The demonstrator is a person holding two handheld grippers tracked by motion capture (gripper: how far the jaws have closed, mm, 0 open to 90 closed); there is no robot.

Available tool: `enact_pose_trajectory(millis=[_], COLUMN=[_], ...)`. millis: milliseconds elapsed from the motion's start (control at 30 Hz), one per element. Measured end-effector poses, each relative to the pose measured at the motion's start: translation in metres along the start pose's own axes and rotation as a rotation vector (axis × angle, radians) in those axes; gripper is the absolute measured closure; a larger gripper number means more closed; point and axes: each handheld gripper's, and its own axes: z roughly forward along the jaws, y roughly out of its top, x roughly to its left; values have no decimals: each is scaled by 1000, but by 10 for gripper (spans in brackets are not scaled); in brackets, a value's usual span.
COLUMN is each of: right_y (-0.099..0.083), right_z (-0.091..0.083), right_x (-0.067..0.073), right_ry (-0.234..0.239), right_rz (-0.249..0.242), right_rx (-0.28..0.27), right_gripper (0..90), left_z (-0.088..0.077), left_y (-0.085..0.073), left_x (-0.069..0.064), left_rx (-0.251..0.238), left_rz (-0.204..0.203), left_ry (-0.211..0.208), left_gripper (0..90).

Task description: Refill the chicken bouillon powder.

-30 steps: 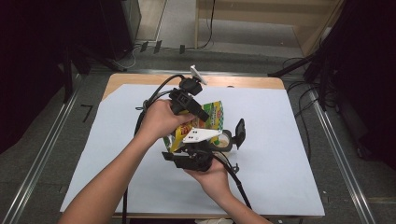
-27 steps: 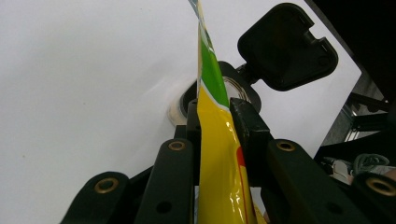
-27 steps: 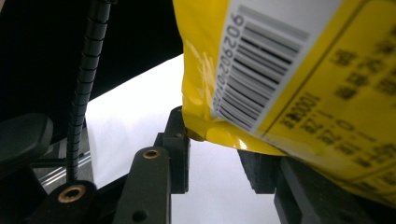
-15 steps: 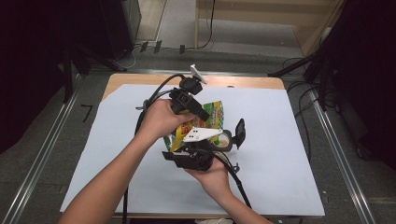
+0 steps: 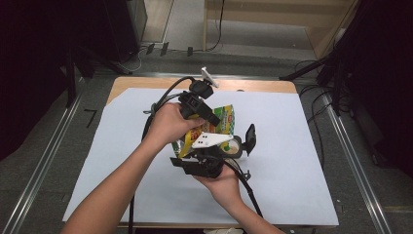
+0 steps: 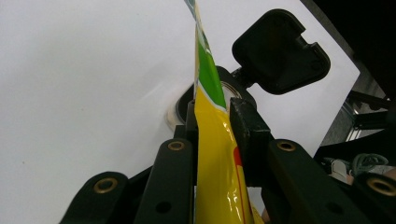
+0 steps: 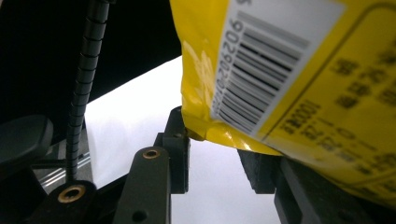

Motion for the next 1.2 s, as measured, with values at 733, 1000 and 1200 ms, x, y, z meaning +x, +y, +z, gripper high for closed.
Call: enact_pose_trajectory(millis=[733,1000,1200], right_y=[-5,-1,4], right_z=[1,-1,-6], right_x=[2,1,-1], right_ry=[2,24,22], right_rz=[-30,-7,-14], right_rx=[7,0,-11], right_gripper=[672,671,672], left_z=[0,-4,-8], left_y=[-5,0,4], left_x=[3,3,2], left_rx=[-6,-17,-30], left_rz=[-2,-11,-11], left_ry=[-30,-38,-39], left_gripper=[784,780,779])
